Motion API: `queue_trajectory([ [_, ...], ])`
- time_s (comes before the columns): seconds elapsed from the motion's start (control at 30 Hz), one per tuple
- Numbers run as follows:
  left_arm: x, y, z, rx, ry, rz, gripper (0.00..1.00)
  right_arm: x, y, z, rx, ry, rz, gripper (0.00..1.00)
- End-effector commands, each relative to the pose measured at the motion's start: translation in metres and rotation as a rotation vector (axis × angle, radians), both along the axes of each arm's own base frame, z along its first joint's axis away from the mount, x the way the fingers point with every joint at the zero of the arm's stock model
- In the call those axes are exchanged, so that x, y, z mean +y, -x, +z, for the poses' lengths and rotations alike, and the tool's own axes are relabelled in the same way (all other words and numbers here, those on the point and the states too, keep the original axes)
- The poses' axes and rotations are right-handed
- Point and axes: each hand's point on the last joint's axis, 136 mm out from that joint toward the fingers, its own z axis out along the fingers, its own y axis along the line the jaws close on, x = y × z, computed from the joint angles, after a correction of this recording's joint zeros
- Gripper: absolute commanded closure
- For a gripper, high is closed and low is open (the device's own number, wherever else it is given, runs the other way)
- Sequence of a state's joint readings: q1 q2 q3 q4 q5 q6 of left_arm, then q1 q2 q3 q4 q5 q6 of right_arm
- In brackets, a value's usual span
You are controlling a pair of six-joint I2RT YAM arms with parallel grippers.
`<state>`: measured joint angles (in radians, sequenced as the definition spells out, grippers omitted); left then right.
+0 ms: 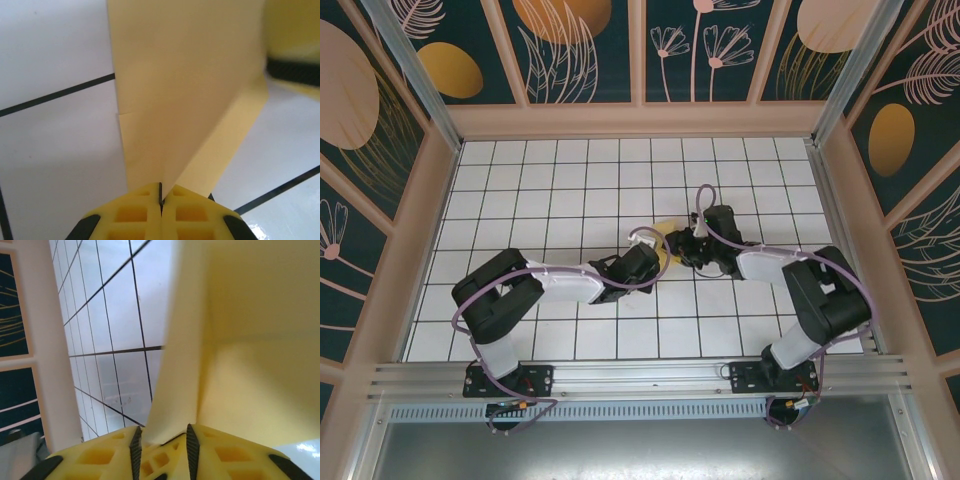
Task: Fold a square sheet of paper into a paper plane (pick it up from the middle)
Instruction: Fourth fold the wing at the center of the table.
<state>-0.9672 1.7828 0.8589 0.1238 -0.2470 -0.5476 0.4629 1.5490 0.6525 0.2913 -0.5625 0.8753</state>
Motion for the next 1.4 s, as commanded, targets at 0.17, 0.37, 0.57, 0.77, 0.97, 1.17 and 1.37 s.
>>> queue_trajectory([
  [0.17, -0.013, 0.011, 0.014, 0.093, 0.257, -0.115, 0.96, -0.051, -0.007, 0.036, -0.197, 0.136, -0.132, 0.55],
  [0.37, -0.017, 0.021, 0.017, 0.174, 0.374, -0.199, 0.97, -0.058, 0.000, 0.041, -0.330, 0.149, -0.106, 0.56],
  [0.57, -0.017, 0.025, 0.013, 0.252, 0.429, -0.220, 0.96, -0.033, 0.012, 0.031, -0.287, 0.099, 0.048, 0.71],
  [0.77, -0.019, 0.026, 0.003, 0.313, 0.446, -0.225, 0.96, -0.011, 0.021, 0.020, -0.250, 0.062, 0.120, 0.87],
  [0.97, -0.023, 0.026, -0.003, 0.344, 0.444, -0.242, 0.95, -0.002, 0.027, 0.000, -0.178, 0.071, 0.127, 0.90],
  [1.17, -0.024, 0.028, -0.011, 0.389, 0.433, -0.226, 0.96, -0.005, 0.023, -0.012, -0.124, 0.083, 0.064, 0.95],
  [1.37, -0.025, 0.028, -0.012, 0.422, 0.429, -0.212, 0.97, 0.003, 0.024, -0.004, -0.135, -0.003, 0.065, 0.97],
])
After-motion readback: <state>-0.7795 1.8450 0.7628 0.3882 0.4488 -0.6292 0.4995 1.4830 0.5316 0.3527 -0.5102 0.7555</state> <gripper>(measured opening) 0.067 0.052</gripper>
